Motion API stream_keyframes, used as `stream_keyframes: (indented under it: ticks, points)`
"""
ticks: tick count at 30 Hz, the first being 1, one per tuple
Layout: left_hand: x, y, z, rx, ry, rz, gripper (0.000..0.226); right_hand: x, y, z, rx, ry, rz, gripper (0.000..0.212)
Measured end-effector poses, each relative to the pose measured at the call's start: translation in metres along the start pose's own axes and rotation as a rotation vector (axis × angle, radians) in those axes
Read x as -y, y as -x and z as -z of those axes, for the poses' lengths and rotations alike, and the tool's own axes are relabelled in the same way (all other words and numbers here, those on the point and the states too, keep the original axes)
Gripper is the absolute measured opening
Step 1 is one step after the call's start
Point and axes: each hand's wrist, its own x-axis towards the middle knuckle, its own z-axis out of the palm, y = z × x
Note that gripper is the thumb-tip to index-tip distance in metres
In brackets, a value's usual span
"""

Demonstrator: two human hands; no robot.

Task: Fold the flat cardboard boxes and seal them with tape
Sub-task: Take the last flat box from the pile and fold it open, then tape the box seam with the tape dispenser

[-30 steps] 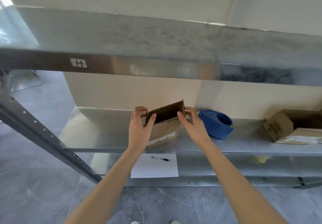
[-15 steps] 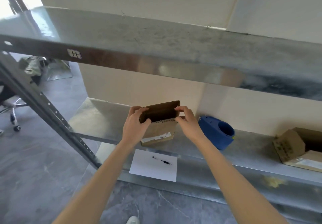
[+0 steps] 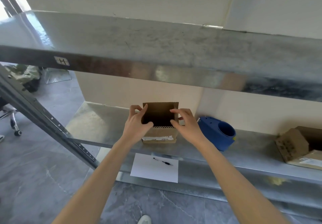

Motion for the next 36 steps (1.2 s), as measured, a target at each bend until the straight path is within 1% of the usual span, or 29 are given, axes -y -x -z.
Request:
stream_keyframes:
  ticks: [4,6,7,9,11,12,14,16,17,18,19,21,22,24,27,30,34,36]
  points:
    - [0.002,0.002,0.0,0.04,0.128,-0.07,0.062,-0.003,0.006,0.001,0.039,-0.007,-0.011,0.058]
    - [0.006,0.004,-0.001,0.079,0.153,-0.091,0.058,-0.006,0.007,0.001,0.076,-0.018,-0.028,0.068]
    - [0.009,0.004,-0.001,0.092,0.17,-0.099,0.056,-0.008,0.008,0.001,0.084,-0.013,-0.031,0.07]
    - [0.016,0.002,-0.001,0.076,0.222,-0.101,0.051,-0.013,0.007,0.002,0.049,-0.014,-0.032,0.063]
    - [0.023,-0.003,0.001,0.022,0.273,-0.104,0.05,-0.016,0.002,0.0,-0.034,-0.019,-0.031,0.055]
    - [0.025,-0.006,0.001,-0.006,0.289,-0.118,0.05,-0.017,0.0,-0.002,-0.079,-0.011,-0.021,0.056]
    - [0.027,-0.01,0.002,-0.045,0.276,-0.163,0.053,-0.02,-0.003,-0.005,-0.144,0.009,0.017,0.066]
    - [0.029,-0.013,0.0,-0.053,0.277,-0.188,0.061,-0.021,-0.003,-0.007,-0.153,0.041,0.05,0.079]
    - [0.03,-0.014,0.0,-0.045,0.302,-0.187,0.066,-0.022,-0.003,-0.007,-0.143,0.075,0.065,0.079]
    - [0.03,-0.015,0.0,-0.033,0.315,-0.19,0.068,-0.023,-0.004,-0.007,-0.132,0.115,0.083,0.073]
    - [0.031,-0.016,0.0,-0.023,0.304,-0.2,0.066,-0.025,-0.005,-0.008,-0.124,0.152,0.101,0.06]
    - [0.034,-0.018,-0.001,-0.016,0.253,-0.228,0.047,-0.029,-0.006,-0.008,-0.112,0.151,0.102,0.036]
    - [0.035,-0.019,-0.002,-0.02,0.248,-0.237,0.035,-0.031,-0.006,-0.008,-0.109,0.127,0.091,0.031]
    - [0.038,-0.018,-0.004,-0.034,0.255,-0.242,0.022,-0.035,-0.006,-0.01,-0.111,0.098,0.088,0.028]
    - [0.039,-0.018,-0.007,-0.065,0.258,-0.234,0.019,-0.036,-0.006,-0.012,-0.119,0.103,0.1,0.027]
    - [0.039,-0.017,-0.007,-0.055,0.219,-0.242,0.017,-0.038,-0.008,-0.012,-0.119,0.124,0.105,0.027]
    - [0.033,-0.014,-0.011,-0.131,-0.078,-0.392,0.017,-0.037,-0.008,-0.012,-0.13,0.142,0.097,0.027]
    - [0.029,-0.009,-0.015,-0.165,-0.154,-0.414,0.021,-0.035,-0.006,-0.012,-0.126,0.156,0.096,0.028]
